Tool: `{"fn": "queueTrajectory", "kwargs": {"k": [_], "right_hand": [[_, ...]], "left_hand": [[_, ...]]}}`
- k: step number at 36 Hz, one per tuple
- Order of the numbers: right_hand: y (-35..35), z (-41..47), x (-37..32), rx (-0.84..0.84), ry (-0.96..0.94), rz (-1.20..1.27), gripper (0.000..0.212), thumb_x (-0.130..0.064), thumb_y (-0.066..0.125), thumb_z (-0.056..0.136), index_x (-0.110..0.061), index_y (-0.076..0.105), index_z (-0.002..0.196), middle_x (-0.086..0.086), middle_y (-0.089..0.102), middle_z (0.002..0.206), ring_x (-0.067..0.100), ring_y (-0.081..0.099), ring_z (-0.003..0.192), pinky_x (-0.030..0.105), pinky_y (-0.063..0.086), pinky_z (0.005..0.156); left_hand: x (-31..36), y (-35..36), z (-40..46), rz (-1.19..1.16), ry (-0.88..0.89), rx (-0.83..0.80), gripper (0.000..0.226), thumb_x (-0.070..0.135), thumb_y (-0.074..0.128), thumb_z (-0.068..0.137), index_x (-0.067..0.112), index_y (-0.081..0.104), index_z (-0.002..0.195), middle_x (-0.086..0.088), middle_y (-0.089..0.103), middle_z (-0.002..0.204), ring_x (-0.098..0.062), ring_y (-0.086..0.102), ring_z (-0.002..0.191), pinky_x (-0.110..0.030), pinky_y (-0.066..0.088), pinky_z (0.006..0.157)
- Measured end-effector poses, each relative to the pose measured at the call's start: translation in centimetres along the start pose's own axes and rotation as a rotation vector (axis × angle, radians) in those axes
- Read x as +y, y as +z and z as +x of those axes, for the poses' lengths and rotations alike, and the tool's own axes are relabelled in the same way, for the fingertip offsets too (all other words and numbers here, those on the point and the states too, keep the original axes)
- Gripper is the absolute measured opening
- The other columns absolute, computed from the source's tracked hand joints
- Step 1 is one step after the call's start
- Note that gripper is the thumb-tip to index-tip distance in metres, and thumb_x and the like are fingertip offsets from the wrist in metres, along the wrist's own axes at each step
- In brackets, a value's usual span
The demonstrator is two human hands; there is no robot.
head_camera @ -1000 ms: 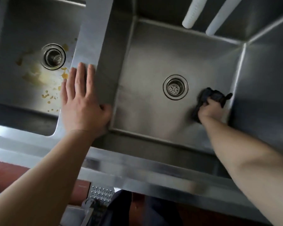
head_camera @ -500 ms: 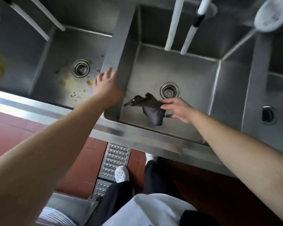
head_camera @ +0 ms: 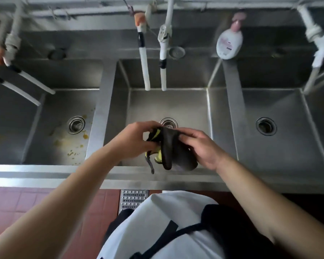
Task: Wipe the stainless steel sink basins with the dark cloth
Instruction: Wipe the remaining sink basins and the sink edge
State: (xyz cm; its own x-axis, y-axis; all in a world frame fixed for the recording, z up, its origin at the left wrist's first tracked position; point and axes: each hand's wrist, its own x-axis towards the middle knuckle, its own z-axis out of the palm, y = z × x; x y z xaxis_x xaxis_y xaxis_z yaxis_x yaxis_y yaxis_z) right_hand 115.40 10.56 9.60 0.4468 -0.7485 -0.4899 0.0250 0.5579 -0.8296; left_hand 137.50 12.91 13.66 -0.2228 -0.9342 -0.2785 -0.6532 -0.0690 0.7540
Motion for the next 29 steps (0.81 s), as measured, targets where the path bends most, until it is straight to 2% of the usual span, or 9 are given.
{"fn": "queueTrajectory", "kwargs": {"k": [3, 6, 11, 14, 16, 21, 24, 26, 29], "right_hand": [[-1.6, -0.7, 0.3, 0.020, 0.069, 0.124, 0.024, -0.012, 0.055, 0.097, -0.014, 0.069, 0.117, 0.013, 0.070, 0.117, 0.027, 0.062, 0.111, 0.041, 0.046, 0.105], [-3.3, -1.8, 0.2, -0.151, 0.129, 0.174, 0.040, -0.029, 0.068, 0.088, -0.024, 0.063, 0.127, 0.010, 0.067, 0.126, 0.027, 0.064, 0.116, 0.040, 0.051, 0.098], [-4.1, -2.8, 0.8, 0.030, 0.083, -0.097, 0.046, 0.001, 0.079, 0.075, -0.012, 0.066, 0.117, 0.012, 0.073, 0.104, 0.027, 0.071, 0.092, 0.033, 0.059, 0.066], [-3.8, -2.8, 0.8, 0.235, -0.042, -0.131, 0.035, 0.008, 0.077, 0.074, -0.017, 0.071, 0.097, 0.014, 0.074, 0.099, 0.027, 0.071, 0.089, 0.036, 0.060, 0.068], [-3.5, -2.8, 0.5, 0.285, -0.158, -0.257, 0.037, 0.005, 0.079, 0.073, -0.026, 0.073, 0.091, 0.008, 0.076, 0.097, 0.024, 0.071, 0.093, 0.036, 0.059, 0.082], [-1.2, -2.8, -0.9, 0.207, -0.343, -0.751, 0.034, -0.009, 0.079, 0.078, -0.031, 0.076, 0.103, -0.013, 0.073, 0.098, 0.008, 0.067, 0.096, 0.028, 0.051, 0.090], [1.3, -2.6, -1.8, 0.066, -0.363, -0.936, 0.027, -0.018, 0.077, 0.081, -0.029, 0.075, 0.106, -0.013, 0.072, 0.097, 0.006, 0.065, 0.093, 0.031, 0.052, 0.086], [3.4, -2.6, -2.6, -0.057, -0.394, -0.976, 0.029, -0.021, 0.077, 0.083, -0.035, 0.073, 0.108, -0.019, 0.072, 0.098, -0.002, 0.064, 0.094, 0.022, 0.049, 0.085], [6.2, -2.7, -4.1, -0.227, -0.449, -0.813, 0.031, -0.024, 0.077, 0.081, -0.040, 0.073, 0.107, -0.021, 0.073, 0.104, -0.003, 0.066, 0.101, 0.013, 0.048, 0.088]], "left_hand": [[0.3, 0.3, 1.7, -0.125, -0.028, -0.041, 0.028, 0.006, 0.076, 0.083, 0.020, 0.072, 0.106, 0.005, 0.073, 0.098, -0.013, 0.068, 0.099, -0.034, 0.053, 0.092], [0.2, 0.9, 2.8, -0.378, -0.122, -0.094, 0.022, 0.004, 0.074, 0.083, 0.016, 0.074, 0.101, -0.002, 0.069, 0.082, -0.017, 0.064, 0.074, -0.032, 0.053, 0.066], [-1.4, 2.0, 2.8, -0.717, -0.292, -0.065, 0.030, 0.013, 0.070, 0.084, 0.012, 0.071, 0.113, -0.010, 0.063, 0.081, -0.021, 0.056, 0.062, -0.029, 0.038, 0.043], [-2.6, 2.8, 1.9, -0.845, -0.383, -0.048, 0.028, 0.007, 0.066, 0.083, 0.010, 0.070, 0.112, -0.009, 0.068, 0.086, -0.023, 0.065, 0.072, -0.032, 0.048, 0.051], [-3.2, 3.4, 1.3, -0.903, -0.407, -0.023, 0.031, 0.003, 0.060, 0.083, 0.010, 0.067, 0.112, -0.009, 0.072, 0.096, -0.026, 0.067, 0.091, -0.036, 0.055, 0.080], [-2.6, 2.2, -1.0, -0.644, -0.261, 0.249, 0.052, 0.019, 0.072, 0.078, 0.031, 0.058, 0.127, 0.004, 0.056, 0.139, -0.016, 0.051, 0.129, -0.029, 0.039, 0.107], [-2.3, 1.3, -3.1, -0.261, 0.024, 0.134, 0.079, 0.041, 0.083, 0.075, 0.041, 0.042, 0.142, 0.018, 0.042, 0.147, 0.004, 0.036, 0.136, -0.006, 0.026, 0.107], [-2.5, 1.3, -4.3, -0.073, 0.127, 0.054, 0.087, 0.047, 0.084, 0.071, 0.041, 0.038, 0.145, 0.021, 0.043, 0.142, 0.006, 0.037, 0.132, -0.003, 0.026, 0.105], [-4.2, 0.5, -6.5, -0.026, 0.052, 0.084, 0.057, 0.033, 0.088, 0.072, 0.024, 0.062, 0.121, 0.009, 0.069, 0.105, 0.001, 0.059, 0.089, -0.025, 0.048, 0.079]]}}
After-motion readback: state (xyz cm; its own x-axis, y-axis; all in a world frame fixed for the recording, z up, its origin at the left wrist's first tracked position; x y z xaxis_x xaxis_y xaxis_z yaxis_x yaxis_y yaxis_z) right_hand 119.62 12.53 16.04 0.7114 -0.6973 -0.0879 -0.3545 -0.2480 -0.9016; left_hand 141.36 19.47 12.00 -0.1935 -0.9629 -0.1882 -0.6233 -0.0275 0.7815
